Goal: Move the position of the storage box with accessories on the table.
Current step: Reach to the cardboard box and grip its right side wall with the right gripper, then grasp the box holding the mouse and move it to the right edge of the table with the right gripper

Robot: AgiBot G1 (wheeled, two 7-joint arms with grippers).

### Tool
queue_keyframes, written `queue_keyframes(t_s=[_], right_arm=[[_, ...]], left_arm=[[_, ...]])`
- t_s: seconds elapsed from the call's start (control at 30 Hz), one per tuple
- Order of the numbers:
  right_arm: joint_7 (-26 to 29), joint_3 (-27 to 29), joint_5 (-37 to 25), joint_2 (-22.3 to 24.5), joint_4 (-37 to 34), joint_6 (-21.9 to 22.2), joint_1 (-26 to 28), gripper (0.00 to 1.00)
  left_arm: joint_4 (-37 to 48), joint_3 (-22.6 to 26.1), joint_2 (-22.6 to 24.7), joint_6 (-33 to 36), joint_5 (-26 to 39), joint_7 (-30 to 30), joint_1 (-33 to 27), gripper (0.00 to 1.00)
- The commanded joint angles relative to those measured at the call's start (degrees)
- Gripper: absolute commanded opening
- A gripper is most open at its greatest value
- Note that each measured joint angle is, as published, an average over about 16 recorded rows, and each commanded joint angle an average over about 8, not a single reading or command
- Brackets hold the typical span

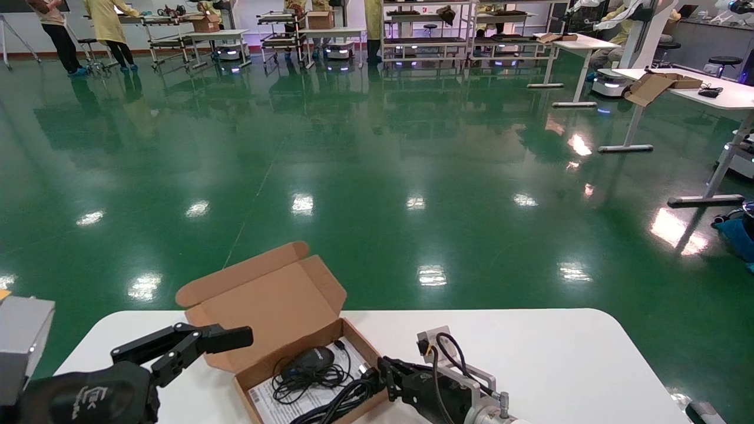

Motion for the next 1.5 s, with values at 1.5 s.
queue_keyframes(t_s=[1.5], right_arm=[[-2.49, -2.1, 3.6, 6.31, -14.18, -7.01, 24.04, 0.0]], left_arm=[[0.0, 0.0, 0.0, 0.0, 0.0, 0.0, 0.0, 1.0]])
